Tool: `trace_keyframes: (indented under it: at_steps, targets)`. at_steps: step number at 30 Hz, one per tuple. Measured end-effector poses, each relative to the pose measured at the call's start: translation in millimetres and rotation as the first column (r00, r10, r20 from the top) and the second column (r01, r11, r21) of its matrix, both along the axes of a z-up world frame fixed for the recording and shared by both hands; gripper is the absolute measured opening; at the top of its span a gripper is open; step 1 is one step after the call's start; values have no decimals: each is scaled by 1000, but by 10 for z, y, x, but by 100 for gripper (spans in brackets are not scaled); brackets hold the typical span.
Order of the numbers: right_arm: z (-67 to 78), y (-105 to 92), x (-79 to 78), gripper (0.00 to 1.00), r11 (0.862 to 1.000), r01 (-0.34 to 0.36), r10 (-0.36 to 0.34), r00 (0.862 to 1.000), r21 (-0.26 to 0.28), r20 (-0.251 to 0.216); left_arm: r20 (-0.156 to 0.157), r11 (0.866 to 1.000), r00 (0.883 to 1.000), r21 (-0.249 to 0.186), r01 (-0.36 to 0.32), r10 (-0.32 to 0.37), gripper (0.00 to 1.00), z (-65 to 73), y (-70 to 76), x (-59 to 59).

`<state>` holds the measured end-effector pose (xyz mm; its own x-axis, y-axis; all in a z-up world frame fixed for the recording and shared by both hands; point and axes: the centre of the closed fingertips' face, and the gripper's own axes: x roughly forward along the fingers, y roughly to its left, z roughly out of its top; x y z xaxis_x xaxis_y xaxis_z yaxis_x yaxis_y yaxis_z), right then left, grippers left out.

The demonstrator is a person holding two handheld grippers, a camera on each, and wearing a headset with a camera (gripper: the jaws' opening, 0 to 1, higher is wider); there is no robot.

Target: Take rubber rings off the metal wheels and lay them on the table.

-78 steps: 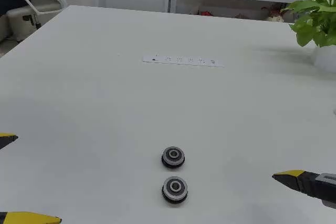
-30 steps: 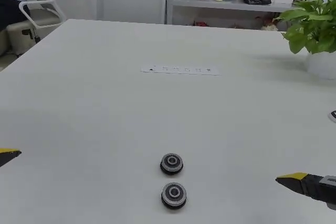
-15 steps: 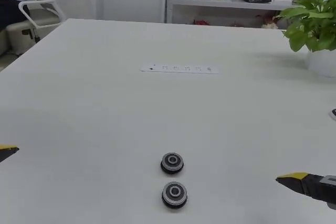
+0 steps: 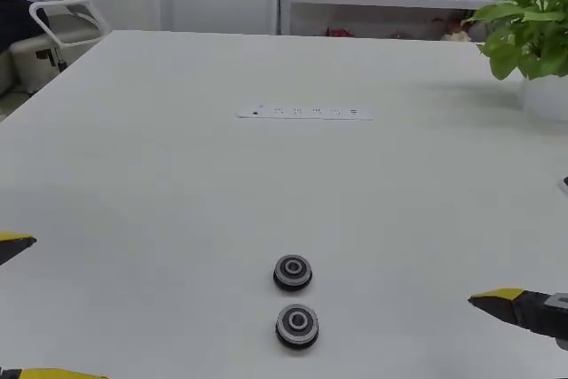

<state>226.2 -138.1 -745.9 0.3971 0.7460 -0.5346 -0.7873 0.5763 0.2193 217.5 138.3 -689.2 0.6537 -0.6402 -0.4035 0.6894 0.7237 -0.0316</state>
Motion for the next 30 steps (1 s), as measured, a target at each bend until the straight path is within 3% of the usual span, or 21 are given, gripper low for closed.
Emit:
trace_keyframes:
  at_steps: [16, 30]
  targets:
    - [-15, -16, -1, 86, 1000, 7, -7, 1000, 8, -1, 0, 999, 999, 17, 34, -34, 100, 29, -114, 13]
    - [24, 20, 49, 85, 1000, -15, 15, 1000, 11, 6, 20, 997, 997, 32, 68, -68, 100, 130, -222, 38]
